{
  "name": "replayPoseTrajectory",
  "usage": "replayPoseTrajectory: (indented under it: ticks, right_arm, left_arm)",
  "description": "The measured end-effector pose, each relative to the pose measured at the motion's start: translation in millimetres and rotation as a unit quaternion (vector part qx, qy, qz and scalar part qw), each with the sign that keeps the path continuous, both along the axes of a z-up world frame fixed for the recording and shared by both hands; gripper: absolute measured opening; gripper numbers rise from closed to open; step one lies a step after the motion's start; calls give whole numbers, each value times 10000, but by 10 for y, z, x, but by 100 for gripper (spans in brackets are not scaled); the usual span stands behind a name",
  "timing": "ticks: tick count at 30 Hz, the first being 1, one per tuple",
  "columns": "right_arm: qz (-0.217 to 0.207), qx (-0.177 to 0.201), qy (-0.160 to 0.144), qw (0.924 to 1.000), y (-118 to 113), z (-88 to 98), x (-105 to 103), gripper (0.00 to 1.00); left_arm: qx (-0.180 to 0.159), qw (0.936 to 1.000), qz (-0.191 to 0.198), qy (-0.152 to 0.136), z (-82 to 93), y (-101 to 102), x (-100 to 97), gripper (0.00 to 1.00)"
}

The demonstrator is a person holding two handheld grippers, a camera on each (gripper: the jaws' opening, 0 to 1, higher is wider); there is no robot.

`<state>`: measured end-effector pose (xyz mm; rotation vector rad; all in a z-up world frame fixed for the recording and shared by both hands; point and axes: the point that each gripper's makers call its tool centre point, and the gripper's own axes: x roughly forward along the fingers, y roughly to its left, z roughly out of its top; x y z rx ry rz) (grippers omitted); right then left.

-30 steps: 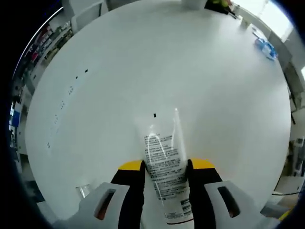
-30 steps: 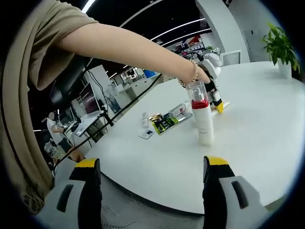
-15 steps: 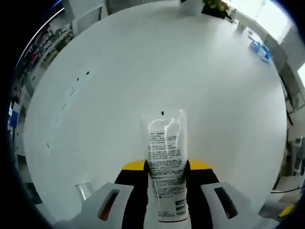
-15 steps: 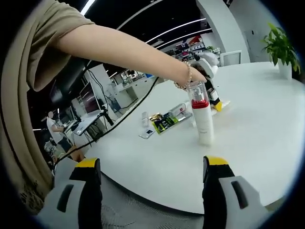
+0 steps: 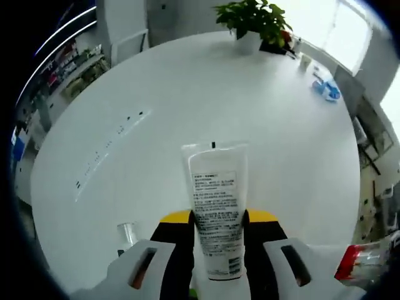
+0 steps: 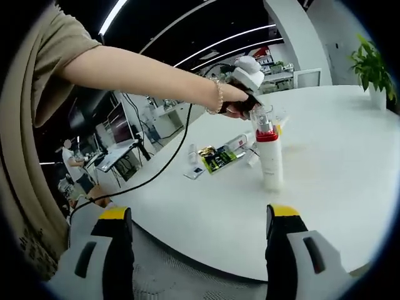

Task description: Arrange the skincare products in the storage area until every visible bottle or jar stands upright without overlapping.

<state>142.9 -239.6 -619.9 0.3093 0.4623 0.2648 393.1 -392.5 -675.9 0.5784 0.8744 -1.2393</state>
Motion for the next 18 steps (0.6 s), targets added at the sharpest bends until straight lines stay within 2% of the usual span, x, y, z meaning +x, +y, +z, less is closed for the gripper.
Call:
replayPoseTrajectory:
  ticks: [7, 13, 18]
  right_arm:
    - [119, -215, 14, 9997, 29, -21, -17, 88]
    - [124, -300, -17, 9995, 20, -17, -20, 86]
    - [199, -425, -25, 9989, 40, -23, -23, 87]
  left_arm:
    - [-267, 9993, 194, -186, 169, 246, 14, 26]
    - [-547, 9978, 258, -271, 299, 418, -56, 26]
    - [-977, 9939, 239, -449, 430, 591, -168, 26]
